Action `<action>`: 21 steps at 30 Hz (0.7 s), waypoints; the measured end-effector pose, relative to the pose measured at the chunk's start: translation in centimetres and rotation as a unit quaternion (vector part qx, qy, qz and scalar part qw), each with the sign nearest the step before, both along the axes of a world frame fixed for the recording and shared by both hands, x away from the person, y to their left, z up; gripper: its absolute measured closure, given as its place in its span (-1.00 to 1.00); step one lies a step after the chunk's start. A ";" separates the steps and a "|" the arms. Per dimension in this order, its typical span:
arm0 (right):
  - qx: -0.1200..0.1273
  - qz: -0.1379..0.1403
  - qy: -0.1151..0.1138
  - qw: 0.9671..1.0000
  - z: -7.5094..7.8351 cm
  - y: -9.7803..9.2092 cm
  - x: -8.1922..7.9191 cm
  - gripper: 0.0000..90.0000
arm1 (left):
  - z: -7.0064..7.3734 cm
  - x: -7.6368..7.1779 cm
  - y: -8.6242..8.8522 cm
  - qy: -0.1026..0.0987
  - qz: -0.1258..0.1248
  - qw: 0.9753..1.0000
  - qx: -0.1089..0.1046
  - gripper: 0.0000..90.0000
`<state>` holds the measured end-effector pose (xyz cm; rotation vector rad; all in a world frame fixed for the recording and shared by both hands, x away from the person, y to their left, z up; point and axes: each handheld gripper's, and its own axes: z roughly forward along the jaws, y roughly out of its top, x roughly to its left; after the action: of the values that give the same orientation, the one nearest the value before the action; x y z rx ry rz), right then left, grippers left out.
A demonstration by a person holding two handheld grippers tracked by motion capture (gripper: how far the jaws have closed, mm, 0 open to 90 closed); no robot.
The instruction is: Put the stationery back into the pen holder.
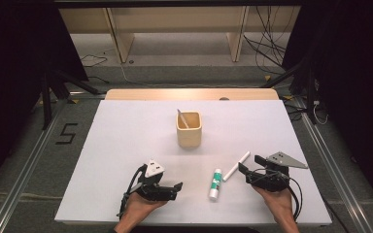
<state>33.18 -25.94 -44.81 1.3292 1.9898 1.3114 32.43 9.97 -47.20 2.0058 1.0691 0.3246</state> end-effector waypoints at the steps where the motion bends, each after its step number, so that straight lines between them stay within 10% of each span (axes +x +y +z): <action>1: 0.000 0.000 0.001 1.000 0.0 -0.1 -0.1 -0.37 | 0.0 0.0 -0.3 0.000 -0.001 1.000 0.000 -0.64; 21: -0.003 -0.012 0.002 1.000 -0.4 -0.6 -0.9 -0.41 | -0.1 -0.6 -5.0 0.014 -0.035 0.999 0.011 -0.65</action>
<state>32.27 -26.51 -45.23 1.3501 1.9728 1.2907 31.82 4.97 -47.30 2.0675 1.0150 0.2735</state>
